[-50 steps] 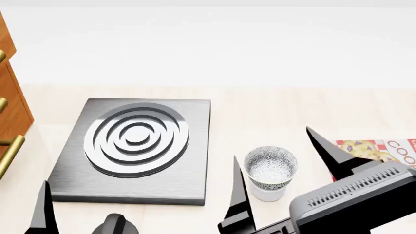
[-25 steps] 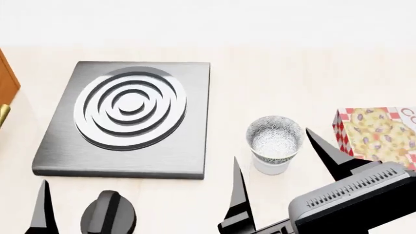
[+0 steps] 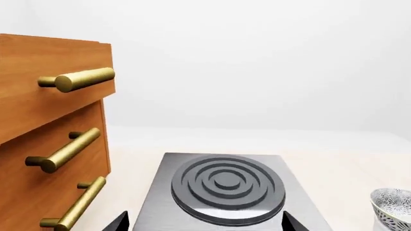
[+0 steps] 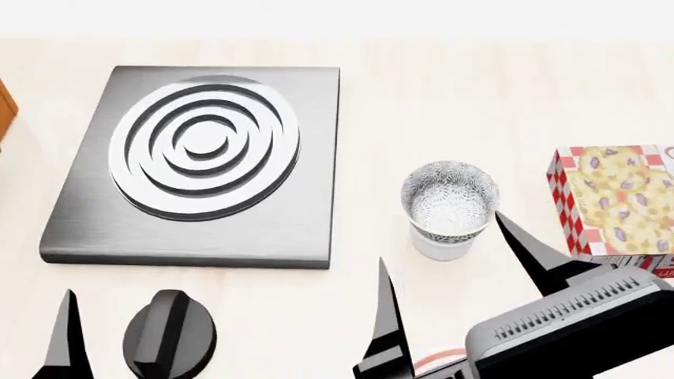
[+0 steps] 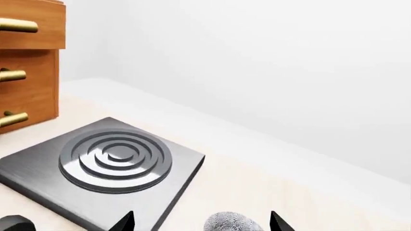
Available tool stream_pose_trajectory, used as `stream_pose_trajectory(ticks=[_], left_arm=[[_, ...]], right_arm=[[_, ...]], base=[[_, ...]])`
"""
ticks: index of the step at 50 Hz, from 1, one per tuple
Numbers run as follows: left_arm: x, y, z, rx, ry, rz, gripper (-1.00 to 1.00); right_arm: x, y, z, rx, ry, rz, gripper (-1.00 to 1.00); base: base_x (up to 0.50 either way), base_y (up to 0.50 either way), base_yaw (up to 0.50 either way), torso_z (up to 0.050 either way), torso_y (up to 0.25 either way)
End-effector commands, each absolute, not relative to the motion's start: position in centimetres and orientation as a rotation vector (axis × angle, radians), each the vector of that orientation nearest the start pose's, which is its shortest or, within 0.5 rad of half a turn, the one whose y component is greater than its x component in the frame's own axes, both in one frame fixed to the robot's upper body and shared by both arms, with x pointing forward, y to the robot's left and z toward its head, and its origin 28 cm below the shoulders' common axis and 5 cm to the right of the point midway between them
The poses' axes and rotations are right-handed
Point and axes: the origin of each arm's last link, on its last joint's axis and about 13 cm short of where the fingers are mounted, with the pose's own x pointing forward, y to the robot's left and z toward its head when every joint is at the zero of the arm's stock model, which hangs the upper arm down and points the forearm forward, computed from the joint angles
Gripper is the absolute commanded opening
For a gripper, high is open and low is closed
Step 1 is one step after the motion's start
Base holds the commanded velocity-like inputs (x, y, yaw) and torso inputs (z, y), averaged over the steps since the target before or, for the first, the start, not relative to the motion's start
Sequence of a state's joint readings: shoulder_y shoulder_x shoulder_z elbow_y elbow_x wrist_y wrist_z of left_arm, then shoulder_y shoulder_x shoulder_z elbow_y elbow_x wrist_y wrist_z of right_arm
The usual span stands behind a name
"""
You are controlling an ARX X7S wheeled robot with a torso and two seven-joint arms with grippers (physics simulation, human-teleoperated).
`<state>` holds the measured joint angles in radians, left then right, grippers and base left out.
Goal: Pick the akita bowl on the ramekin and place it on the plate.
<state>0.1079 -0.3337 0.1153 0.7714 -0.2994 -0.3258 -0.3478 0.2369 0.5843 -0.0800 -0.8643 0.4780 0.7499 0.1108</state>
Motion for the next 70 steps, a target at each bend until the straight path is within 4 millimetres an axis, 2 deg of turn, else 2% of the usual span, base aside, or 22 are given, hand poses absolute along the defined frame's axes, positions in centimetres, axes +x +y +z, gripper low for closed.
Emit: stream_pose_trajectory(ticks=[1, 9, 21, 22, 23, 25, 43, 50, 55, 63, 70], left_arm=[[16.4, 21.6, 12.8, -0.030, -0.264, 0.005, 1.00], [16.5, 21.6, 12.7, -0.018, -0.264, 0.016, 1.00], [16.4, 21.6, 12.7, 0.008, -0.271, 0.017, 1.00], [16.4, 21.6, 12.7, 0.004, -0.280, 0.020, 1.00], [16.3, 21.6, 12.8, -0.080, -0.272, -0.014, 1.00], [16.3, 21.6, 12.9, -0.039, -0.288, 0.010, 1.00], [16.6, 21.6, 12.7, -0.045, -0.284, 0.011, 1.00], [16.8, 21.6, 12.5, -0.049, -0.273, 0.012, 1.00], [16.6, 21.6, 12.4, -0.049, -0.265, 0.007, 1.00], [16.4, 21.6, 12.4, -0.055, -0.257, -0.002, 1.00], [16.4, 21.6, 12.2, -0.063, -0.241, -0.014, 1.00]], right_arm=[[19.3, -13.9, 18.2, -0.279, -0.218, 0.293, 1.00], [19.3, -13.9, 18.2, -0.279, -0.217, 0.293, 1.00], [19.4, -14.0, 18.0, -0.278, -0.215, 0.293, 1.00], [19.4, -13.9, 18.0, -0.279, -0.215, 0.292, 1.00], [19.4, -14.0, 18.1, -0.279, -0.215, 0.292, 1.00], [19.4, -14.0, 18.1, -0.280, -0.215, 0.292, 1.00], [19.3, -14.0, 18.2, -0.285, -0.217, 0.292, 1.00], [19.5, -14.2, 19.5, -0.336, -0.221, 0.305, 1.00], [20.4, -14.5, 20.8, -0.415, -0.201, 0.338, 1.00], [23.0, -14.9, 23.5, -0.500, -0.143, 0.389, 1.00], [26.4, -15.1, 24.9, -0.566, -0.039, 0.465, 1.00]], base=[[0.00, 0.00, 0.00, 0.050, 0.000], [0.00, 0.00, 0.00, 0.050, 0.000], [0.00, 0.00, 0.00, 0.008, -0.242], [0.00, 0.00, 0.00, 0.000, -0.250], [0.00, 0.00, 0.00, 0.000, -0.092], [0.00, 0.00, 0.00, 0.000, 0.000], [0.00, 0.00, 0.00, 0.000, 0.056], [0.00, 0.00, 0.00, 0.000, 0.000], [0.00, 0.00, 0.00, 0.000, 0.000], [0.00, 0.00, 0.00, 0.000, 0.000], [0.00, 0.00, 0.00, 0.000, 0.000]])
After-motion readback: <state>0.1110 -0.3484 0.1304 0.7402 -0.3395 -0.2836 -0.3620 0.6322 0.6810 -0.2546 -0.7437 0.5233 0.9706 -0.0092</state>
